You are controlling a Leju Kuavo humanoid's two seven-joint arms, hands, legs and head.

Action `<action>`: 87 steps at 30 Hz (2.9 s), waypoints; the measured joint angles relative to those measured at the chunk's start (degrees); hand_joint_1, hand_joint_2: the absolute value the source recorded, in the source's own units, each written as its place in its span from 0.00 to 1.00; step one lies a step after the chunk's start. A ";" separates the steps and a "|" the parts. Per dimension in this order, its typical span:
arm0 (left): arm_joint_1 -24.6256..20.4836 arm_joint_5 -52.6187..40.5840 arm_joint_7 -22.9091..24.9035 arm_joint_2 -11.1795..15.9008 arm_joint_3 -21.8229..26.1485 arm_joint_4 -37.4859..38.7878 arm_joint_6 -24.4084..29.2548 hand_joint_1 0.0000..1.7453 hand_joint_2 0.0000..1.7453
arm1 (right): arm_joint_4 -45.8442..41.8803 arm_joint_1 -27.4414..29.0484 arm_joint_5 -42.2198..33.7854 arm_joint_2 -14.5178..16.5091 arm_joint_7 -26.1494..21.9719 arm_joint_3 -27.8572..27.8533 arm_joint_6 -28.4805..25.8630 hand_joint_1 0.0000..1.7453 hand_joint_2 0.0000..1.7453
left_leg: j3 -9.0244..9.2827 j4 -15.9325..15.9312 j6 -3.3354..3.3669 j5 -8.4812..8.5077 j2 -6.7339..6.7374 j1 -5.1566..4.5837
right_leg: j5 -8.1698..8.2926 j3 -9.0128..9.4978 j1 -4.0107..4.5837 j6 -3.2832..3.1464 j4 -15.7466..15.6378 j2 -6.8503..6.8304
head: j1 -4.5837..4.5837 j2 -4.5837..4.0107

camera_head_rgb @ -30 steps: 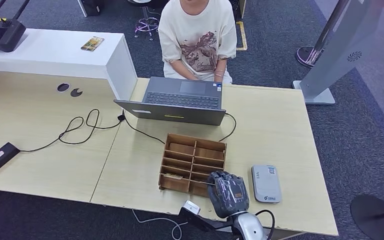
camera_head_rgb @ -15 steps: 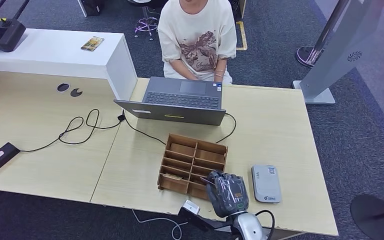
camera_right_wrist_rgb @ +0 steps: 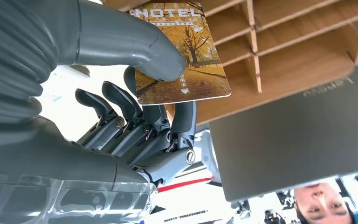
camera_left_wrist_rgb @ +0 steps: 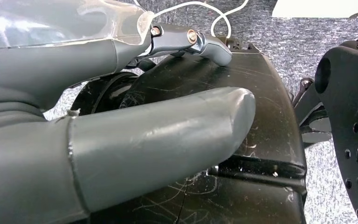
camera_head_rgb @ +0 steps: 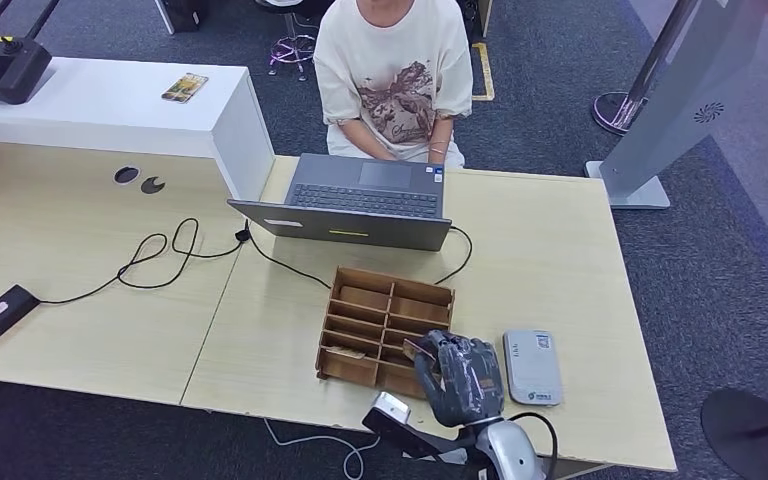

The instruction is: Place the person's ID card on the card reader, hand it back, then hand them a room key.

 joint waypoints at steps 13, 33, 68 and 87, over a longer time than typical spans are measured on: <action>0.12 -0.01 -1.76 0.96 -0.50 0.01 0.06 0.00 0.00 | -5.64 0.87 -9.78 -1.23 -6.85 -0.51 1.16 1.00 1.00 | 0.00 0.00 0.00 0.00 0.01 0.00 | 0.00 0.00 0.00 0.00 0.00 0.00 | 0.00 0.00; 0.41 -0.01 -2.75 1.33 -0.50 0.01 0.69 0.00 0.00 | -9.61 -7.28 -13.31 -6.52 -10.47 -2.61 2.17 1.00 1.00 | 0.01 0.01 -0.01 0.03 0.05 0.00 | 0.06 0.00 0.00 -0.05 0.01 0.02 | 0.00 0.00; 0.29 -0.01 -4.30 1.94 -0.52 0.01 -0.16 0.00 0.00 | 13.60 -45.06 -24.88 -8.14 -7.68 -4.63 11.68 1.00 1.00 | -0.02 0.04 -0.07 0.12 0.05 0.00 | 0.14 -0.02 0.00 -0.05 0.10 0.09 | -0.02 0.00; -0.20 0.00 -4.22 2.36 -0.50 0.01 -1.84 0.00 0.00 | 43.51 -66.32 -27.82 -0.01 0.18 -6.02 18.53 1.00 1.00 | 0.00 0.05 -0.14 0.25 0.01 0.01 | 0.18 -0.04 0.00 -0.10 0.16 0.07 | -0.01 0.00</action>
